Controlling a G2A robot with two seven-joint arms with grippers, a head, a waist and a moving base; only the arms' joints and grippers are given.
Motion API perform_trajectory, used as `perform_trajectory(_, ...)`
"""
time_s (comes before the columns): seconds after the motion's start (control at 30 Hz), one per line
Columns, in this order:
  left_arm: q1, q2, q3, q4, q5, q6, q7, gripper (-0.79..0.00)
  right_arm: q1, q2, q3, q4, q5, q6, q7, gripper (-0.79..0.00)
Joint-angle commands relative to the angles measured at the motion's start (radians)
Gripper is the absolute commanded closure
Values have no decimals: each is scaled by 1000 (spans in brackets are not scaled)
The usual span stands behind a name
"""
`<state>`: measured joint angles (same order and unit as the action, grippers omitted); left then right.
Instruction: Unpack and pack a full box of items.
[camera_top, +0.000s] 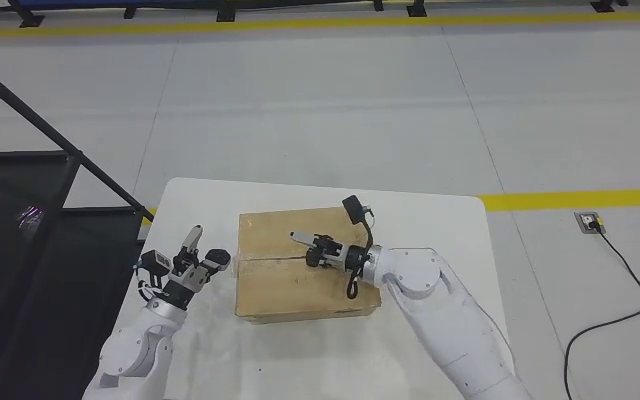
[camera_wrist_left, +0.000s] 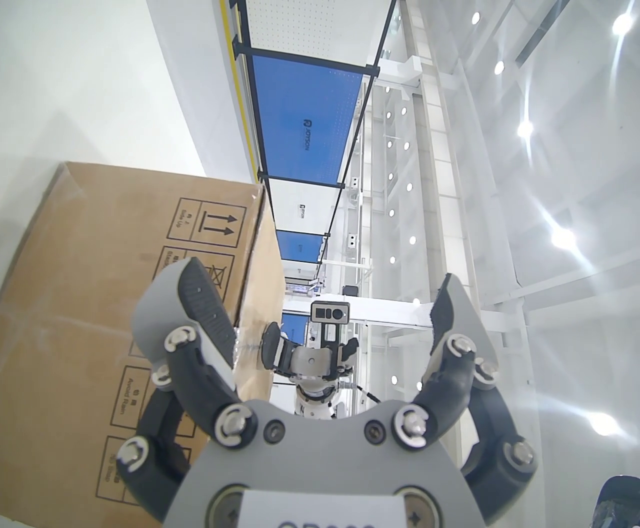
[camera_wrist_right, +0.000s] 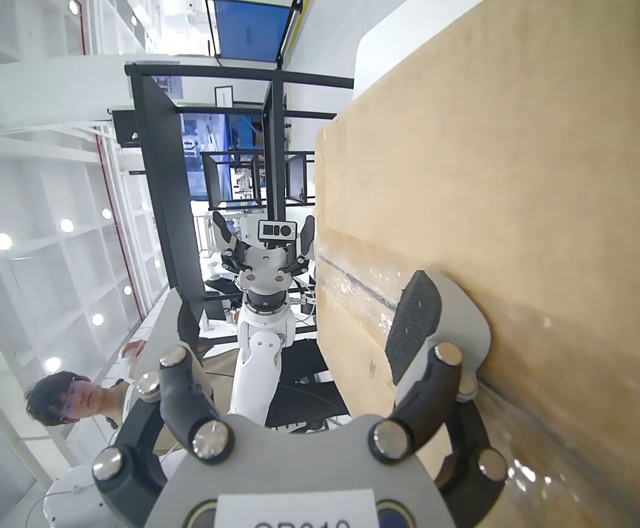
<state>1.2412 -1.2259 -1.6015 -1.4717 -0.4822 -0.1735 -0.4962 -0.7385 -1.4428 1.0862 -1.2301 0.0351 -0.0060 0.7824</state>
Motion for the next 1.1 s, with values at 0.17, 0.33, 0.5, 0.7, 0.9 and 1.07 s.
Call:
perform_trajectory(0.17,-2,2,-2,-1,-3,0,-1,-785,-114,34,113,-142,-37,66,-49,-785)
perform_trajectory(0.33,-5,3,-6,2,-5,-1,-6,-785,-165,51,180,-191,-35,78,-68,-785)
perform_trajectory(0.5,-6,5,-11,4,-10,-1,-7,-785,-196,62,224,-219,-22,86,-75,-785)
perform_trajectory(0.7,-6,6,-13,3,-12,-2,-5,-785,-238,75,278,-251,-2,69,-93,-785)
perform_trajectory(0.9,-4,8,-18,0,-15,-5,3,-785,-278,87,331,-266,32,39,-106,-785)
perform_trajectory(1.07,1,9,-32,-8,-29,-13,14,-785,-329,96,393,-288,78,-60,-136,-785)
